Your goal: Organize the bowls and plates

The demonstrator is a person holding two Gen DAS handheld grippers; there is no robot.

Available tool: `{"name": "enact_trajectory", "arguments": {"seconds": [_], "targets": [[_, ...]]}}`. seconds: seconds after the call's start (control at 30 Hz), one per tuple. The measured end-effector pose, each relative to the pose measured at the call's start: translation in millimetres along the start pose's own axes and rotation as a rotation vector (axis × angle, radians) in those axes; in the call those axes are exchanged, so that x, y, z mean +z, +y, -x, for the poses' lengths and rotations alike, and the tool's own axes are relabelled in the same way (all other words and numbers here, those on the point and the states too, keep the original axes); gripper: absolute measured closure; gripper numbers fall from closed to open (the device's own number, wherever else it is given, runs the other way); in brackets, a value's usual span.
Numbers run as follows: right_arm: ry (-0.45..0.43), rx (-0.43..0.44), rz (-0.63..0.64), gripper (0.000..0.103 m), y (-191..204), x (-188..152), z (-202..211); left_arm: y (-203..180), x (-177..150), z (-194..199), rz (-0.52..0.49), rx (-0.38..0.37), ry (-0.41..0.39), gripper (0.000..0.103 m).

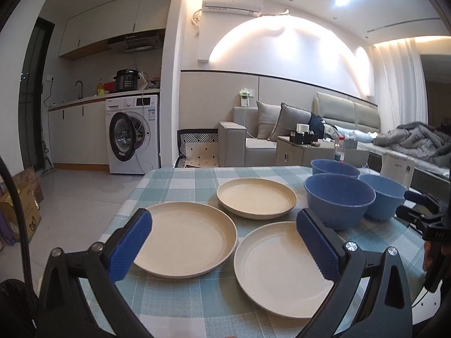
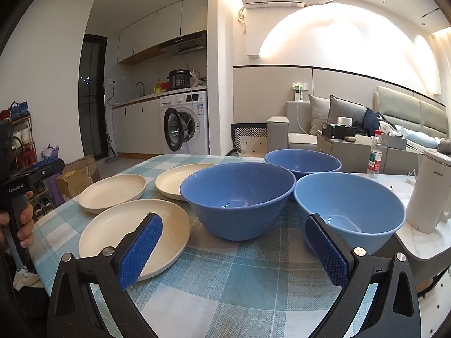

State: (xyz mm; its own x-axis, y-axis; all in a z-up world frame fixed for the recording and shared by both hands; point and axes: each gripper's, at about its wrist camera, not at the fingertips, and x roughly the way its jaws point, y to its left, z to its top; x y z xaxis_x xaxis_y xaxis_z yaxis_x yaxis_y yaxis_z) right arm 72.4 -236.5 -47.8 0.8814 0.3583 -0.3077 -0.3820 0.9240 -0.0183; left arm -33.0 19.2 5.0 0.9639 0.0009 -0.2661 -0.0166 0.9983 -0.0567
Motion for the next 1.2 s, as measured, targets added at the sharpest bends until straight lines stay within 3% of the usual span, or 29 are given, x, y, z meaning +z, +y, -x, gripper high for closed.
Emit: {"name": "enact_trajectory", "arguments": {"seconds": [1.2], "targets": [[0.008,-0.005,0.035,0.0,8.6,5.0,5.9,-7.6,8.0,-9.2,-0.019,-0.024,0.076,0.0]]}}
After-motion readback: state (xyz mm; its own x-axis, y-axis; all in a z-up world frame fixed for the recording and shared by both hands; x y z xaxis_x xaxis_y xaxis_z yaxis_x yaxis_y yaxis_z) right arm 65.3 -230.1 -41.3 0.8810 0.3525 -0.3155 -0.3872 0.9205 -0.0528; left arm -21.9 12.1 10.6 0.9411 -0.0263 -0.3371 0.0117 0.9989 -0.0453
